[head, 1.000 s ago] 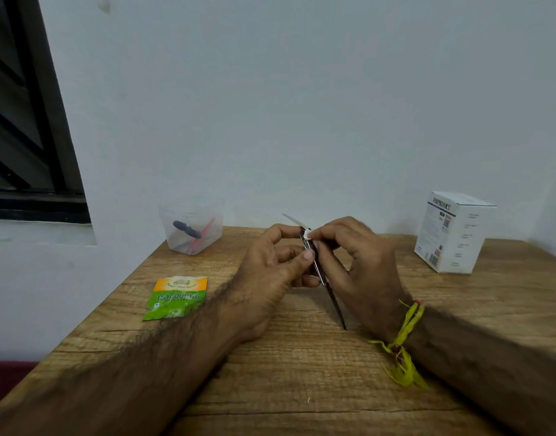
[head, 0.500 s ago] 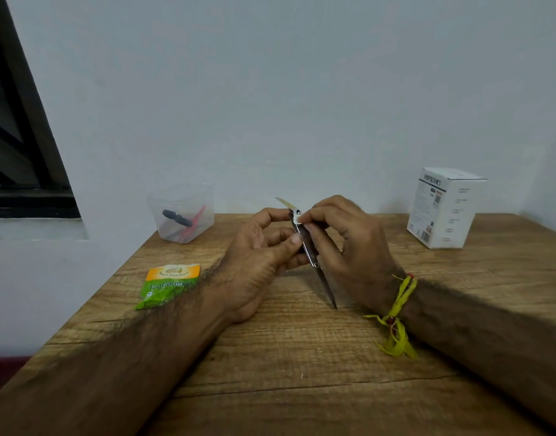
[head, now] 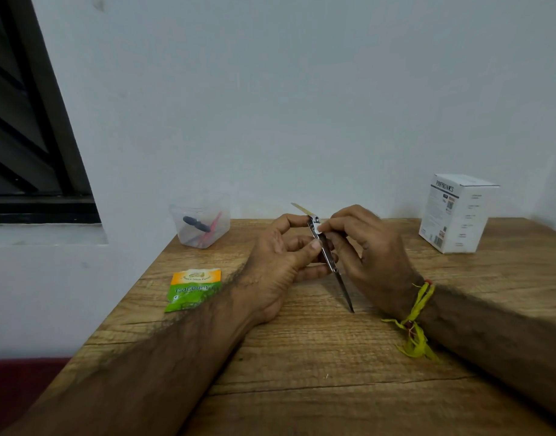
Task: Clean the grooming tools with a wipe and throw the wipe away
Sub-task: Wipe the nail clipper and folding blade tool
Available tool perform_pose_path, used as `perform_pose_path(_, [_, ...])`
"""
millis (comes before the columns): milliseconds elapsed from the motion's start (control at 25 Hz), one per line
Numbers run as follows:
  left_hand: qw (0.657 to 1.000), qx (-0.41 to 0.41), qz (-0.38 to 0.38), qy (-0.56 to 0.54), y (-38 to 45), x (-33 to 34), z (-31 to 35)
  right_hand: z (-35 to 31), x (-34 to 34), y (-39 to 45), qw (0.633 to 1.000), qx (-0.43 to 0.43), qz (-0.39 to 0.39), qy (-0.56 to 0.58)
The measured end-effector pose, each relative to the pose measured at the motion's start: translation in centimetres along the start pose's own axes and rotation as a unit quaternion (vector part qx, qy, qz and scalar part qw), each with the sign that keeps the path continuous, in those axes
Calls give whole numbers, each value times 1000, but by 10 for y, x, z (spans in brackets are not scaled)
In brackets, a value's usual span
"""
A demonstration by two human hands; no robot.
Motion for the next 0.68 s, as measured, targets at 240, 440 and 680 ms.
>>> perform_pose_path(240, [1000,-5,-4,-8,0,0,1,-3,-1,0,1000,-10,-16,2])
perform_pose_path(440, [1000,-10,-9,-2,1,0,0,-7,-1,-1,1000,-20,-23,2])
perform_pose_path(680, [1000,-1,-17,-7,3,-1,-1,-1,-3,0,1000,5,-5,20])
Point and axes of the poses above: each hand's wrist, its own y-axis towards the middle knuckle, its own x-axis out of the palm, z = x × y, the point moved 6 cm from there along y, towards the middle knuckle
